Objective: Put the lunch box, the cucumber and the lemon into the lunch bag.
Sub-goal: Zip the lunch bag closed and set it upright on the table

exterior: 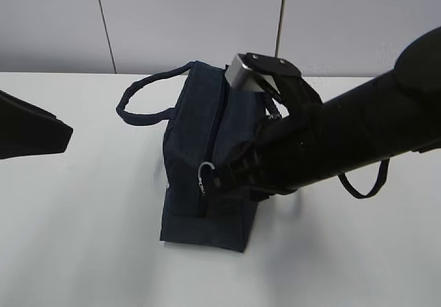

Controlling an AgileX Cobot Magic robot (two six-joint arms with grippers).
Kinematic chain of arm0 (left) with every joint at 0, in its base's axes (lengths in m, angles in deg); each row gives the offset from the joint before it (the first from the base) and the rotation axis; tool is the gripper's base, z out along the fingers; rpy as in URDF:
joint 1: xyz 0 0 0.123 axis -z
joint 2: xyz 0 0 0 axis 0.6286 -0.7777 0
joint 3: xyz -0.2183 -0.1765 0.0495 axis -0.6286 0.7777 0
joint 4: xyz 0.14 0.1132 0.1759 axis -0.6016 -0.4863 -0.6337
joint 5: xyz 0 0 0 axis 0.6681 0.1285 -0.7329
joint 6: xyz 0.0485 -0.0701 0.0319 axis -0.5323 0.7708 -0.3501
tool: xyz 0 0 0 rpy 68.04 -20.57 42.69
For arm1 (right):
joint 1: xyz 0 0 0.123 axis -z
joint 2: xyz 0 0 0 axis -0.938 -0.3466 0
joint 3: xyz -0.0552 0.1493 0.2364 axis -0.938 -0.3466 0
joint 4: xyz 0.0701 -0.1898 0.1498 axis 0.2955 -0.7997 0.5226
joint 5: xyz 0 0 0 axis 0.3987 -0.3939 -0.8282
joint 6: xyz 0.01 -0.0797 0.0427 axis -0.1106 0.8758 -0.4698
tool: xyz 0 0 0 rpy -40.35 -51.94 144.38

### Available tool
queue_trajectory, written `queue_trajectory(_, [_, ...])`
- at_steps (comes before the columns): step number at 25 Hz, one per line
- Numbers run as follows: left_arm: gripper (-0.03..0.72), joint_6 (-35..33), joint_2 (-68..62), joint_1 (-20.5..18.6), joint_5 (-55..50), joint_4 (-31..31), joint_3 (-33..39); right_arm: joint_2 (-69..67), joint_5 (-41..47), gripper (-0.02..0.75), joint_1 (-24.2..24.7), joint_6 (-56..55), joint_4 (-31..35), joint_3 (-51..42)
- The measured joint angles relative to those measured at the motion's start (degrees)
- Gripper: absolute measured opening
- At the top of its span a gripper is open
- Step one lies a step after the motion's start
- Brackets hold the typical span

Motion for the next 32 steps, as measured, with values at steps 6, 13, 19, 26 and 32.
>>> queue_trajectory(6, [0.238, 0.0, -0.92, 0.0, 0.89, 2.2, 2.62, 0.0, -1.57, 0.0, 0.0, -3.05, -5.11, 2.69])
queue_trajectory(13, [0.239, -3.29, -1.79, 0.0, 6.46, 8.2, 9.43, 0.0, -2.15, 0.0, 0.0, -3.47, -6.17, 4.5])
queue_trajectory(19, [0.265, -16.12, -7.13, 0.0, 9.9, 21.08, 10.53, 0.0, -2.27, 0.0, 0.0, -3.51, -6.3, 4.63])
queue_trajectory(26, [0.388, -35.83, -17.44, 0.0, 12.14, 40.7, 10.53, 0.0, -2.27, 0.0, 0.0, -3.84, -6.3, 4.63])
queue_trajectory(32, [0.4, -48.44, -23.78, 0.0, 12.13, 49.67, 7.67, 0.0, -2.27, 0.0, 0.0, -4.2, -6.3, 4.72])
